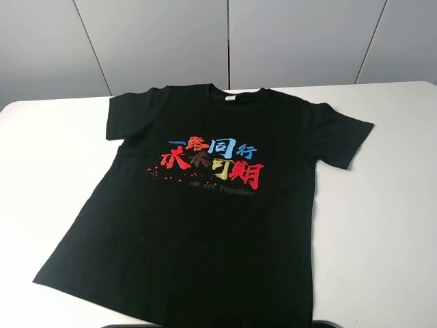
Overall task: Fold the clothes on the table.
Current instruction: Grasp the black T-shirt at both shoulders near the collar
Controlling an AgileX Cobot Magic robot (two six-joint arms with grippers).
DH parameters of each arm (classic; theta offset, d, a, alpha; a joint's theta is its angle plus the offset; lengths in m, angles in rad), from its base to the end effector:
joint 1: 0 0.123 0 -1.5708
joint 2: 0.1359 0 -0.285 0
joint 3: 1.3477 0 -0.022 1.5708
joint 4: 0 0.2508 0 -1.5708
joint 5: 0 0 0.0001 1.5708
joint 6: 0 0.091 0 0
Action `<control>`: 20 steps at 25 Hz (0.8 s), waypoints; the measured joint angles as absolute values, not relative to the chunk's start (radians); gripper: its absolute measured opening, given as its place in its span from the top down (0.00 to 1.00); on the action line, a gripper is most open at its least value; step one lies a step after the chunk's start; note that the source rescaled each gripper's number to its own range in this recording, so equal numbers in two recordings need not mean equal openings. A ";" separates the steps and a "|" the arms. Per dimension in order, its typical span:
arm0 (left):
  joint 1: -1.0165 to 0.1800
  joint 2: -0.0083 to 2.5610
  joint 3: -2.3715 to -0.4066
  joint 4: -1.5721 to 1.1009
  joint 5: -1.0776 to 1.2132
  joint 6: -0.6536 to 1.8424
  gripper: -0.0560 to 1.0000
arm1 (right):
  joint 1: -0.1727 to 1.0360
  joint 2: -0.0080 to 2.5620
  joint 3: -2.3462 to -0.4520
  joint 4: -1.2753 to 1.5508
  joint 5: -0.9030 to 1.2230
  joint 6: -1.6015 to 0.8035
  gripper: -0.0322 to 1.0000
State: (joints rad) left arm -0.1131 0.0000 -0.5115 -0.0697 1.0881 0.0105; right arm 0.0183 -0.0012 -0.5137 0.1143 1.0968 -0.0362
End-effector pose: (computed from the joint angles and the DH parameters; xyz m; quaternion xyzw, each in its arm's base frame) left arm -0.0080 -0.0047 0.2784 0.0549 0.8551 -0.0611 0.5120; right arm -0.0086 0.0091 0.2786 -0.0270 0.8569 0.0524 0.5121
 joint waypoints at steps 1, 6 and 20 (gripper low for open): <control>-0.113 0.000 -0.511 -0.070 1.088 0.011 0.01 | 0.018 -0.001 -0.514 0.114 1.097 -0.036 0.00; -0.113 0.000 -0.511 -0.070 1.088 0.011 0.01 | 0.018 -0.001 -0.514 0.114 1.097 -0.036 0.00; -0.113 0.000 -0.511 -0.068 1.088 0.010 0.01 | 0.018 -0.001 -0.514 0.114 1.097 -0.036 0.00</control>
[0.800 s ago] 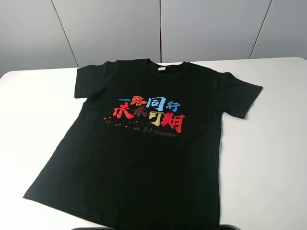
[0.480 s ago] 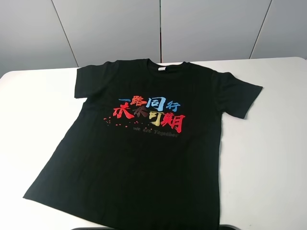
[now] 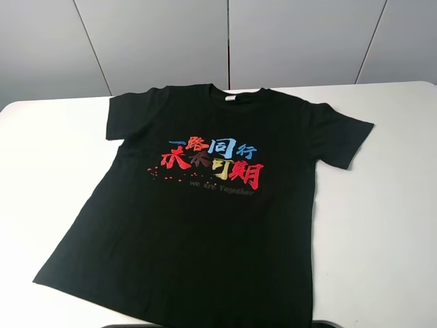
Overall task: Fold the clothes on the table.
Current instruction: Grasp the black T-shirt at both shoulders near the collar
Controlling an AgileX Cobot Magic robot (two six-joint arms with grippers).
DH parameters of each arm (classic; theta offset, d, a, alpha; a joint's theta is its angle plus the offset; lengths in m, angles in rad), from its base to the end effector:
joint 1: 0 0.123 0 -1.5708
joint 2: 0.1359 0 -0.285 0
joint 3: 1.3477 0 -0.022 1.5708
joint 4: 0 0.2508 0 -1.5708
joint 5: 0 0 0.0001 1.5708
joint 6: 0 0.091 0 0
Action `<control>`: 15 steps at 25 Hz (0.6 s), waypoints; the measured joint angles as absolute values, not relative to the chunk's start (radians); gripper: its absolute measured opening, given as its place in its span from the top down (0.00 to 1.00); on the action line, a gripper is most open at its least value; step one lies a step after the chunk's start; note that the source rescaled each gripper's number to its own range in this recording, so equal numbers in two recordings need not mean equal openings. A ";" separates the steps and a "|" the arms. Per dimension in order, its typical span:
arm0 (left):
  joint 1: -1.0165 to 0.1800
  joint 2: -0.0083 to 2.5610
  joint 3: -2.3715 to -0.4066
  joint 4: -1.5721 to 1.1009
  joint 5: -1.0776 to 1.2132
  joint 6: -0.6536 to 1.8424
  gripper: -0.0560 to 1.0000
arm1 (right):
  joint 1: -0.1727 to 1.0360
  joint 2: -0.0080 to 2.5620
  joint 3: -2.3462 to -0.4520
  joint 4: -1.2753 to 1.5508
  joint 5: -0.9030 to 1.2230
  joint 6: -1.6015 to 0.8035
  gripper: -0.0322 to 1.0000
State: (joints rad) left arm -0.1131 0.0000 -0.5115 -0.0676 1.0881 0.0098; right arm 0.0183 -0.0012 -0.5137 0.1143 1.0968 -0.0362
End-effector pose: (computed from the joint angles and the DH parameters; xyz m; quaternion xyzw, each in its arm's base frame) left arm -0.0080 -0.0046 0.2784 0.0546 0.8551 -0.0603 0.5120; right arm -0.0086 0.0091 0.2786 -0.0270 0.8569 0.0524 0.5121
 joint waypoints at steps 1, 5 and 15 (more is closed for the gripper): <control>-0.113 0.000 -0.511 -0.068 1.088 0.010 0.01 | 0.018 -0.001 -0.514 0.114 1.097 -0.036 0.00; -0.113 0.000 -0.511 -0.066 1.088 0.000 0.01 | 0.018 -0.001 -0.514 0.114 1.097 -0.036 0.00; -0.113 0.000 -0.511 -0.066 1.088 0.000 0.00 | 0.018 -0.001 -0.514 0.114 1.097 -0.036 0.00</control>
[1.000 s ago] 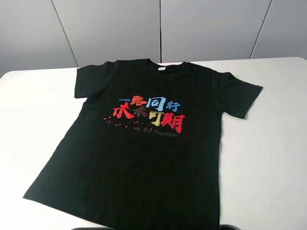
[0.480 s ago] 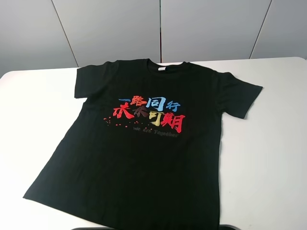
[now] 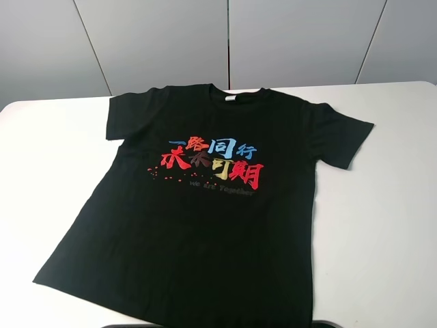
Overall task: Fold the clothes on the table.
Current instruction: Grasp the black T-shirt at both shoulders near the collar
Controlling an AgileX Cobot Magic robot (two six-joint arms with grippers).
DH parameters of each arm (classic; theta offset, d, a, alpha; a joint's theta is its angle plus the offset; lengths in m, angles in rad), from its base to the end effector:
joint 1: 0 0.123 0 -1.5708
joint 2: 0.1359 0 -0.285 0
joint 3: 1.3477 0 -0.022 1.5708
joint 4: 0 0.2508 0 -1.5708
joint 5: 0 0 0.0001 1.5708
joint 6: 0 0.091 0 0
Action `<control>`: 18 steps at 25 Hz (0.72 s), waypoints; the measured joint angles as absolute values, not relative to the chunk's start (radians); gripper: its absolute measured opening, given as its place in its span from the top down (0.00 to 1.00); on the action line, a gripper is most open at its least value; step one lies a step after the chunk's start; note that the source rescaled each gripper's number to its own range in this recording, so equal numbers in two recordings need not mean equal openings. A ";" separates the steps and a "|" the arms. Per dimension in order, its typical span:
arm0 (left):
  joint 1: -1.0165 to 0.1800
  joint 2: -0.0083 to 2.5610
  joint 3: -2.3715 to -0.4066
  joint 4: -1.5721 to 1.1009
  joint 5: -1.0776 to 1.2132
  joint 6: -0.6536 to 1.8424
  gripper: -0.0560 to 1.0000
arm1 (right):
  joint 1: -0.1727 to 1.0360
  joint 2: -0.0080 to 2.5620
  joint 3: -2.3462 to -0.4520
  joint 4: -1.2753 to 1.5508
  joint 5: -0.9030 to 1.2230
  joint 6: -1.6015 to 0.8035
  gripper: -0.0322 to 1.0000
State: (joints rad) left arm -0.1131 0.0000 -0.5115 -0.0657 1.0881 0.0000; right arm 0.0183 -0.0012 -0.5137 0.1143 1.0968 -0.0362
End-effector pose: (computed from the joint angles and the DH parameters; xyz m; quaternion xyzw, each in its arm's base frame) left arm -0.0080 -0.0044 0.2784 0.0503 0.8554 -0.0618 0.5118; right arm -0.0086 0.0091 0.2786 -0.0270 0.8569 0.0524 0.5121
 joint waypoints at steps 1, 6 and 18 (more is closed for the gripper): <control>-0.113 0.000 -0.511 -0.066 1.088 0.000 0.00 | 0.018 -0.001 -0.514 0.114 1.097 -0.036 0.00; -0.113 0.000 -0.511 -0.066 1.088 0.000 0.00 | 0.018 -0.001 -0.514 0.123 1.097 -0.036 0.00; -0.113 0.040 -0.554 0.000 1.049 0.005 0.00 | 0.018 0.029 -0.557 0.172 1.131 -0.036 0.00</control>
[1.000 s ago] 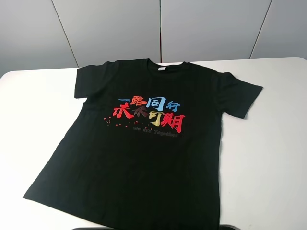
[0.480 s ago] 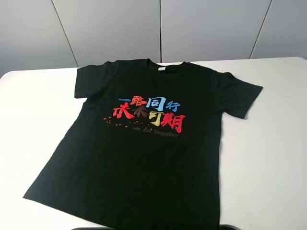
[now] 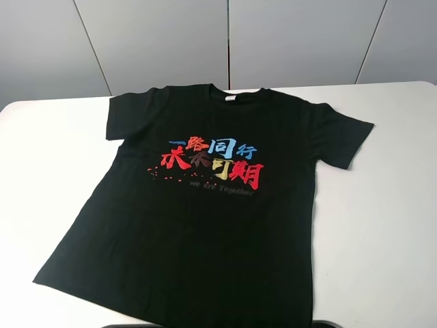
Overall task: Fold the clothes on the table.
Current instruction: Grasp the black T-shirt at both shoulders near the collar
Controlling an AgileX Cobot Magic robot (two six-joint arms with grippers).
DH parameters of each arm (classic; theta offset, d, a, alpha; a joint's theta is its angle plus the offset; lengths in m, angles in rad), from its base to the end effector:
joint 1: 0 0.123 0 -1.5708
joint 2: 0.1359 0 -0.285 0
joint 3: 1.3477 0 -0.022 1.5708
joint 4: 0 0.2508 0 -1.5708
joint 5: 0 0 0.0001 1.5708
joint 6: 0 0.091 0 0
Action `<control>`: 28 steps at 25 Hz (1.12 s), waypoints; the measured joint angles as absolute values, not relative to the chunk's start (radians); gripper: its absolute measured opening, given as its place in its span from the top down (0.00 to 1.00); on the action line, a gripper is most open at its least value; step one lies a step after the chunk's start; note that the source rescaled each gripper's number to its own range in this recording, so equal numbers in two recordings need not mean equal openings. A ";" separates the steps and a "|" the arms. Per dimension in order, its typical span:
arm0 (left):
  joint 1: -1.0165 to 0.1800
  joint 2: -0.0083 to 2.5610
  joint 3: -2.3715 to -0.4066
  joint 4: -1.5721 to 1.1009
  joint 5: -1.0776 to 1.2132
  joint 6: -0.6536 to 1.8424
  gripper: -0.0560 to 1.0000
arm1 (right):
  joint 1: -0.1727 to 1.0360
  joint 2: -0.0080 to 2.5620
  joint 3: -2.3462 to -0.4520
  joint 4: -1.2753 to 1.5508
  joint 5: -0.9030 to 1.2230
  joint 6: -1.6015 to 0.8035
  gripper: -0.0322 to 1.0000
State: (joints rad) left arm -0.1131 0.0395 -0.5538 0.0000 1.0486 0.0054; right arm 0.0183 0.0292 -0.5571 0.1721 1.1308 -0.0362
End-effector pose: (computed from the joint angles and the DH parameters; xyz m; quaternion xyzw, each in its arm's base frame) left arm -0.0043 0.0005 0.2934 0.0501 0.8448 -0.0287 0.5320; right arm -0.0108 0.0139 0.2886 -0.0310 0.8603 0.0811 0.5023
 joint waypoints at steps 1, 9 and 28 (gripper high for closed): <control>-0.113 0.074 -0.571 0.000 1.042 0.005 0.00 | 0.018 0.061 -0.576 0.170 1.140 -0.036 0.00; -0.113 0.425 -0.739 -0.029 1.033 0.188 0.00 | 0.020 0.397 -0.691 0.272 1.077 -0.102 0.00; -0.298 1.365 -1.080 -0.185 0.912 0.730 0.00 | 0.067 1.070 -0.843 0.346 1.011 -0.436 0.00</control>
State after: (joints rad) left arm -0.2978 1.3655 -1.0796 -0.1851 0.9123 0.7302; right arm 0.0674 1.0698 -0.8428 0.3463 1.0111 -0.4357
